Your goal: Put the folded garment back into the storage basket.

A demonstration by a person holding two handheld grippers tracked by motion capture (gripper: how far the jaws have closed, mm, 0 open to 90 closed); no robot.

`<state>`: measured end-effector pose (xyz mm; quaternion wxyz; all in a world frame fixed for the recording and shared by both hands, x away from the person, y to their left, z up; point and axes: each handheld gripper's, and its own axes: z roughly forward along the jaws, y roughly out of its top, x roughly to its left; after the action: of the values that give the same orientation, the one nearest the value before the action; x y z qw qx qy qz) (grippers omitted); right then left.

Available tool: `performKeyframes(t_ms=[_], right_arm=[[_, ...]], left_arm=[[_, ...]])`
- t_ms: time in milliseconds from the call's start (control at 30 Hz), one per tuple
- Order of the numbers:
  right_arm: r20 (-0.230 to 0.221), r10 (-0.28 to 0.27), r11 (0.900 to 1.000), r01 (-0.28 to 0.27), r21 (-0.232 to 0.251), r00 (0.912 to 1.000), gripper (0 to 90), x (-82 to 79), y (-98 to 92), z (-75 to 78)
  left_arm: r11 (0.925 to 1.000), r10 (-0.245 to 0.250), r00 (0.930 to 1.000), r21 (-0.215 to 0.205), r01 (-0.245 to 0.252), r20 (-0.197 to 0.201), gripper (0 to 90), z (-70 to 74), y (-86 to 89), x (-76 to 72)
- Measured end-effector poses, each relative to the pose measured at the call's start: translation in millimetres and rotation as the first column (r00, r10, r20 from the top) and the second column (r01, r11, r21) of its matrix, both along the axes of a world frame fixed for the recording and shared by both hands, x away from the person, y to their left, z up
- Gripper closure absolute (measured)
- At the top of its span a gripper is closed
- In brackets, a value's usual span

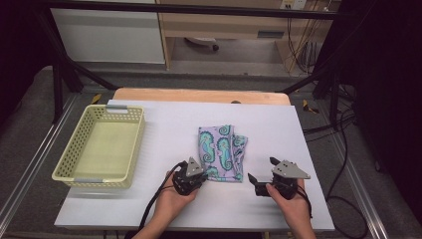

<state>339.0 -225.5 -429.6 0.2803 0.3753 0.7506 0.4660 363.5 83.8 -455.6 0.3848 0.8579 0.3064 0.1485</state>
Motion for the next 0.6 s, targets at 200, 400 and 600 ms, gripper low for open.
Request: performKeyframes(t_ms=[200, 400, 600], right_arm=[[-0.019, 0.047, 0.998, -0.048, -0.048, 0.9987, 4.8, -4.4, 19.1, -0.4], [-0.056, 0.077, 0.995, -0.080, -0.057, 0.9955, 4.8, -7.8, 28.3, -3.5], [-0.087, 0.094, 0.994, -0.098, -0.041, 0.9918, 4.8, -7.7, 33.4, -4.0]], left_arm=[[1.0000, -0.007, 0.9996, -0.003, 0.007, -0.026, 85.0, 1.4, 16.4, -16.3], [0.9997, -0.009, 0.9987, -0.024, 0.008, -0.050, 85.0, 1.2, 33.8, -31.4], [0.9986, -0.001, 0.9970, -0.053, -0.003, -0.077, 85.0, -0.1, 47.4, -42.8]])
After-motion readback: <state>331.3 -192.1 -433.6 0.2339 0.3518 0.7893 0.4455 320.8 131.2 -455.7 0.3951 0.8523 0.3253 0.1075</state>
